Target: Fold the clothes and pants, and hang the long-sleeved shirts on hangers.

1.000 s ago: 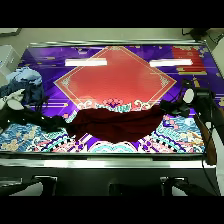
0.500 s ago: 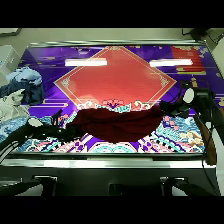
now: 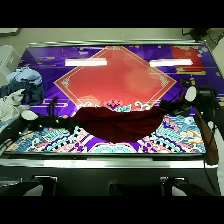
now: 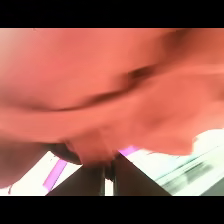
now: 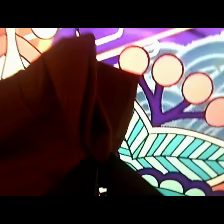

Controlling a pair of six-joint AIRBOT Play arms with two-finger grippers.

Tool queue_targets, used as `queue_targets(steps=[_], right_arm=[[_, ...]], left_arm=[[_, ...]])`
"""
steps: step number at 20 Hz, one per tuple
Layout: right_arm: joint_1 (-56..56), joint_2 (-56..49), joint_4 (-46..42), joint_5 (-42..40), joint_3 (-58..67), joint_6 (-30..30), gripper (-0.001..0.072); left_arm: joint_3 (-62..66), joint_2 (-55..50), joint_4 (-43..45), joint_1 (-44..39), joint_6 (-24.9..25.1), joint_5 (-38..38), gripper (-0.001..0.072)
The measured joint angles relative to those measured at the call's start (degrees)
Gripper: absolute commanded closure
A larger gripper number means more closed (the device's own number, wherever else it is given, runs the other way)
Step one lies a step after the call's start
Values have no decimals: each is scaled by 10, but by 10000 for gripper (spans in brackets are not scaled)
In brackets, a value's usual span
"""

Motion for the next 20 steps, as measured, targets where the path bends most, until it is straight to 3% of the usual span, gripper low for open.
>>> queue_targets(steps=[5,9,12,17,20], right_arm=[[0,65,-120,-35,204,-26,676],[0,139,-218,-50,388,-24,676],[0,191,-249,-51,440,-20,676],[0,233,-271,-156,465,-11,676],[0,216,-276,-189,468,-4,676]], left_arm=[[308,99,10,70,-7,1,682],[535,143,12,168,-52,10,682],[596,173,14,209,-85,18,682],[627,207,10,229,-106,75,683],[631,196,24,232,-109,59,682]])
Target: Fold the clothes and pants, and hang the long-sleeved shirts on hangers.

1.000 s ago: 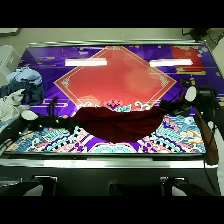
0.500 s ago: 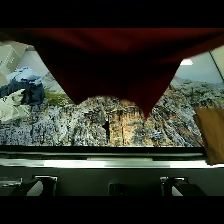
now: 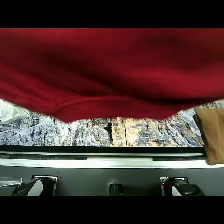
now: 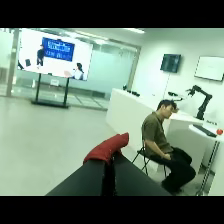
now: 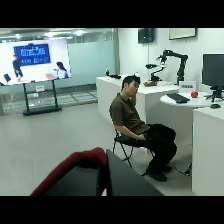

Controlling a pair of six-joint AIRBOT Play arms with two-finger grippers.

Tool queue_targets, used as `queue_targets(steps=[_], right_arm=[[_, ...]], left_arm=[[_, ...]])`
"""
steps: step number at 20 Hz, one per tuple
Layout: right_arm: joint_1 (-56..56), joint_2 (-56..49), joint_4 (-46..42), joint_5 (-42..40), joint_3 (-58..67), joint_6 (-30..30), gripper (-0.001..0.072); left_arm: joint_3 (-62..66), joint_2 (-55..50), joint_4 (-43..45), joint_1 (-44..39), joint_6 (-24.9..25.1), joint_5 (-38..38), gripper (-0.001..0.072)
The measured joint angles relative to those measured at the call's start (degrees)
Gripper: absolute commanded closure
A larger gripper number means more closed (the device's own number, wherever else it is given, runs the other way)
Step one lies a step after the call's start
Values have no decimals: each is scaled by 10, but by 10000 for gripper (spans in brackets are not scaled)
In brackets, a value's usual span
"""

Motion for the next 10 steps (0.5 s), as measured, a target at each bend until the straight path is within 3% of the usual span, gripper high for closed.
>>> queue_targets(steps=[4,8,10], right_arm=[[0,-107,-1,31,-2,41,676],[0,-289,35,61,-3,143,676],[0,-374,94,75,-4,198,676]], left_arm=[[-41,-66,31,-2,-3,-114,680],[-171,-153,42,-31,-4,-184,680],[-247,-198,42,-52,-5,-200,680]])
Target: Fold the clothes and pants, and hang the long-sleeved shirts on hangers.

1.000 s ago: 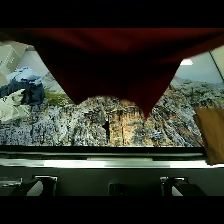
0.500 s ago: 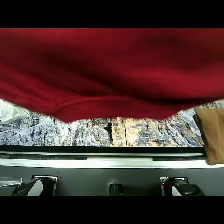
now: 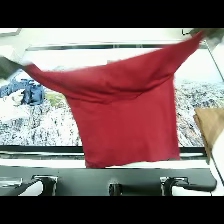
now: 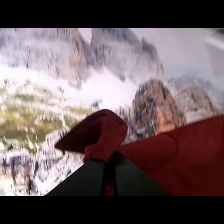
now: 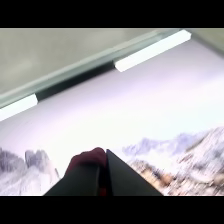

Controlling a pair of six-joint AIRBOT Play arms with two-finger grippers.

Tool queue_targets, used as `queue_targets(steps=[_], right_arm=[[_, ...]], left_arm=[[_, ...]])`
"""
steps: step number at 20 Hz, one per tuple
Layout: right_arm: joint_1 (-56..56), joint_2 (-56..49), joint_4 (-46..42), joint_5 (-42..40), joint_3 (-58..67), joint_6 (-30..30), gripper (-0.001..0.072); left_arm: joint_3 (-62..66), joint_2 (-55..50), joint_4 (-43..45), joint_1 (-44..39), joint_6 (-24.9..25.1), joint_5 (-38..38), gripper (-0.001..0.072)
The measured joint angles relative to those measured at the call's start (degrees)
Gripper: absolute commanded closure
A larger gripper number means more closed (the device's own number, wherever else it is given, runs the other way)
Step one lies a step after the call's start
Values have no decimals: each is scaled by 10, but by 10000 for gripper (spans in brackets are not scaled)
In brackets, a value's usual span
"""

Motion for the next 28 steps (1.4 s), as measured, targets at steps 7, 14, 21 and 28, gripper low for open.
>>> queue_targets(steps=[7,14,21,28], right_arm=[[-13,-150,229,66,1,-42,243],[-93,-147,337,346,-78,-242,146],[-48,24,480,274,-551,-339,71],[-11,73,624,118,-722,-364,121]], left_arm=[[-124,-91,-1,-26,22,-15,680],[-135,-104,-2,-6,41,-19,680],[-136,-107,-1,-3,54,-21,680],[-136,-107,-1,-3,57,-21,680]])
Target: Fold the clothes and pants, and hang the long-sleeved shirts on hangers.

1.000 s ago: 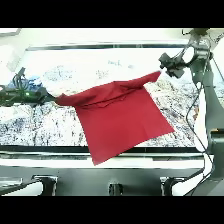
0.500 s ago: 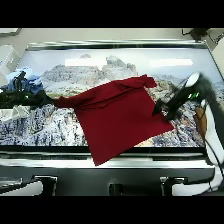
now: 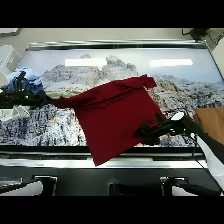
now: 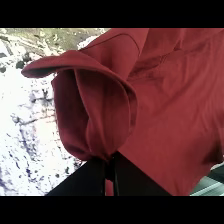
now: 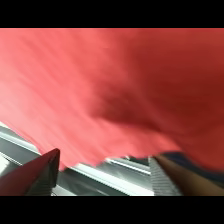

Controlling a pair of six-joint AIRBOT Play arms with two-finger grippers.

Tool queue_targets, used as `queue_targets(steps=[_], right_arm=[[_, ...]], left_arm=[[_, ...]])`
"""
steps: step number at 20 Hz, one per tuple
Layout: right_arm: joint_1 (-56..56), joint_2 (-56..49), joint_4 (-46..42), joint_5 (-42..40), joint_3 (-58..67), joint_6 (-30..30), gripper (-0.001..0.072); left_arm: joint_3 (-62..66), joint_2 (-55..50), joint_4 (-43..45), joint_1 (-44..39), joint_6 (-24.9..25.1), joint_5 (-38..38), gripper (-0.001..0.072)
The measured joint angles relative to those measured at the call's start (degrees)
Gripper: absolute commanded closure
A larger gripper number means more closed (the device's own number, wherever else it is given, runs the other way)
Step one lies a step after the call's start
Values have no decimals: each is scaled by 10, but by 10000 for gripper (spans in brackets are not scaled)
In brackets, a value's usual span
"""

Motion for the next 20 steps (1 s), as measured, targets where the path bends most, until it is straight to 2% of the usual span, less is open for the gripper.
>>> queue_targets(steps=[1,2,3,4,8,13,15,16,17,18,19,20], right_arm=[[12,1,12,-22,-5,9,190],[24,2,19,-49,-9,19,357],[35,2,22,-77,-12,28,617],[44,2,21,-110,-13,37,677],[19,1,-1,-181,32,52,676],[-115,3,-20,-207,158,67,675],[-154,0,-34,-191,183,72,671],[-166,-3,-46,-178,189,73,616],[-174,-6,-63,-156,195,73,454],[-180,-9,-81,-133,198,73,201],[-185,-11,-102,-105,201,67,156],[-188,-12,-123,-73,202,59,162]], left_arm=[[0,0,0,0,0,0,680],[0,0,0,0,0,0,680],[0,0,0,0,0,0,680],[0,0,0,0,0,0,680],[0,0,0,0,0,0,680],[-8,-3,8,-3,0,0,679],[-20,-4,8,-10,0,0,679],[-27,-4,9,-14,0,0,680],[-34,-4,9,-18,0,0,679],[-40,-4,10,-21,0,0,680],[-44,-4,10,-23,0,0,680],[-47,-4,10,-25,0,0,680]])
